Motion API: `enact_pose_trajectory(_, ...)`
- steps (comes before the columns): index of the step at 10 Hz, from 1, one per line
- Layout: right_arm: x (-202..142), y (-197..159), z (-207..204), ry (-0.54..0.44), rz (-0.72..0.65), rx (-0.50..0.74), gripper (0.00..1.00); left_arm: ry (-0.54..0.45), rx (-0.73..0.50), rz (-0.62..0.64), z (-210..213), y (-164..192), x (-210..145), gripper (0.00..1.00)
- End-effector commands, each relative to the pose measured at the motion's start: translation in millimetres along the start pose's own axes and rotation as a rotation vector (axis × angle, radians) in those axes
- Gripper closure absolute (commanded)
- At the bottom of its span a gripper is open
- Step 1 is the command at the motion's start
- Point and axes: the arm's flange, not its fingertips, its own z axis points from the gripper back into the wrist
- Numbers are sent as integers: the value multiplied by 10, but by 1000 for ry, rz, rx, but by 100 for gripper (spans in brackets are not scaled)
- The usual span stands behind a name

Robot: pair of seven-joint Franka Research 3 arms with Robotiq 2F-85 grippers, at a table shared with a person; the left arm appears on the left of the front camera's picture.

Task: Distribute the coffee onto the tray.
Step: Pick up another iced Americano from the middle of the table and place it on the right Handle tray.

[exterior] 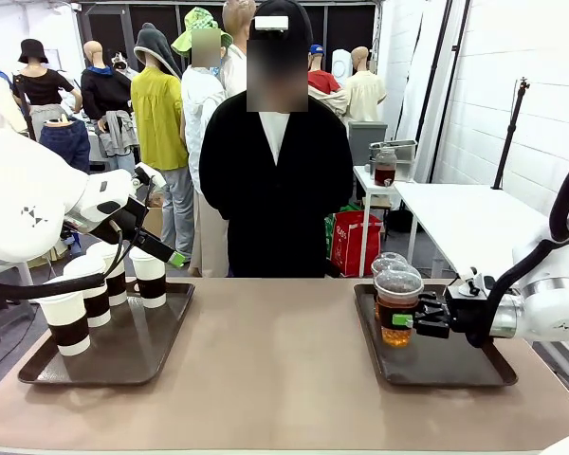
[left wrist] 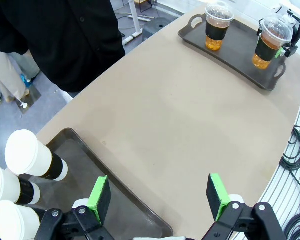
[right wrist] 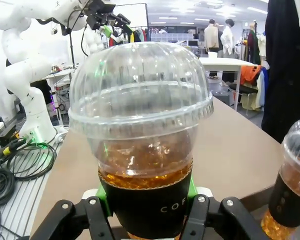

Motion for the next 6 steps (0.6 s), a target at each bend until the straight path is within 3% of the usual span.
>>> enact_pose_trajectory(1, -95, -68, 79, -37, 26, 46, 40, 2, -7, 5, -2, 11, -13, 0)
enact_pose_trajectory(6, -295, -185, 191, -48, 56, 54, 40, 2, -7, 5, -2, 11, -13, 0)
